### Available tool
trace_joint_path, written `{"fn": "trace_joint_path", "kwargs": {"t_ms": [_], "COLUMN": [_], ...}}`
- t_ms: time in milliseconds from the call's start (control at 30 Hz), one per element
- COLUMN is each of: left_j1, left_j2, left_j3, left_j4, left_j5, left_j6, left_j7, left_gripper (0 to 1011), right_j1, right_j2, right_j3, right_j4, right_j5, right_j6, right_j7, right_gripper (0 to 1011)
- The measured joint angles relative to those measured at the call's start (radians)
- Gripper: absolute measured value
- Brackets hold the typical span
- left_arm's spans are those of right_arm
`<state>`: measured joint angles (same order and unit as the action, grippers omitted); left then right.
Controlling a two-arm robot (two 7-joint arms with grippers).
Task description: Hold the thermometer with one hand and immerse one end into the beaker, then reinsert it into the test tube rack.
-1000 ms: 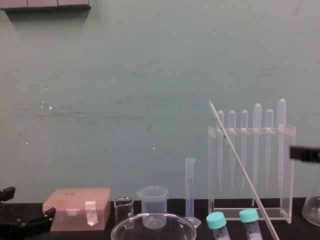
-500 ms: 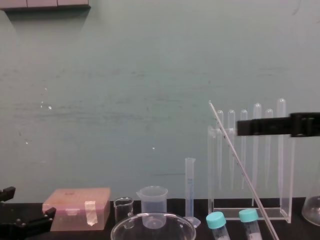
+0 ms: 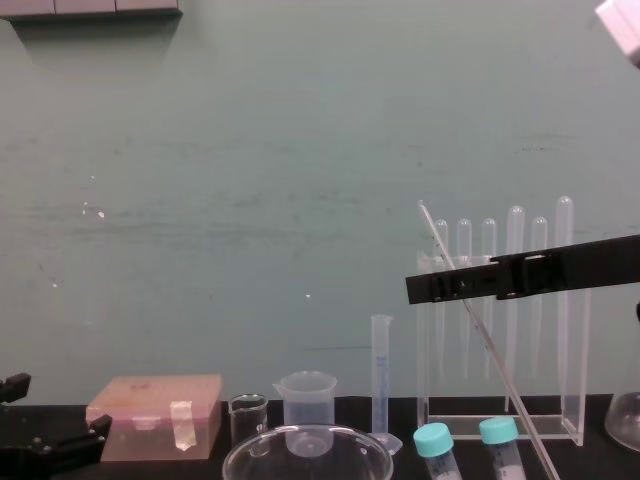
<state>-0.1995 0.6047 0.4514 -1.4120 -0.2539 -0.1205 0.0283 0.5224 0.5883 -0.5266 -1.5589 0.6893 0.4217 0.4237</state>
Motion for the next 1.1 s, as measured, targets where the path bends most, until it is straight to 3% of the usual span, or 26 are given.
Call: {"fn": "trace_joint_path", "kwargs": {"t_ms": [333,500,700,1100], "left_j1": [0.000,0.000,0.000,0.000], "left_j2": [0.000,0.000,0.000,0.000], "left_j3": [0.000,0.000,0.000,0.000], "left_j4": [0.000,0.000,0.000,0.000], "left_j5": [0.000,0.000,0.000,0.000], "left_j6": [0.000,0.000,0.000,0.000], "left_j7": [0.000,0.000,0.000,0.000], "left_gripper": [1008,1008,1008,1008], "right_j1": [0.007,0.005,0.003,0.002], "right_j2": [-0.004,-0.003,-0.003,-0.002], "right_j3": [-0.006,-0.004,-0.003,-0.001], "right_j4": [0.007,0.005,0.003,0.002], "right_j5": [-0.006,-0.006,-0.004,-0.003], "right_j6": [0.000,0.000,0.000,-0.001], "right_j7": [-0.002,-0.002,-0.002,-0.002], "right_gripper": [1003,947,800,405]}}
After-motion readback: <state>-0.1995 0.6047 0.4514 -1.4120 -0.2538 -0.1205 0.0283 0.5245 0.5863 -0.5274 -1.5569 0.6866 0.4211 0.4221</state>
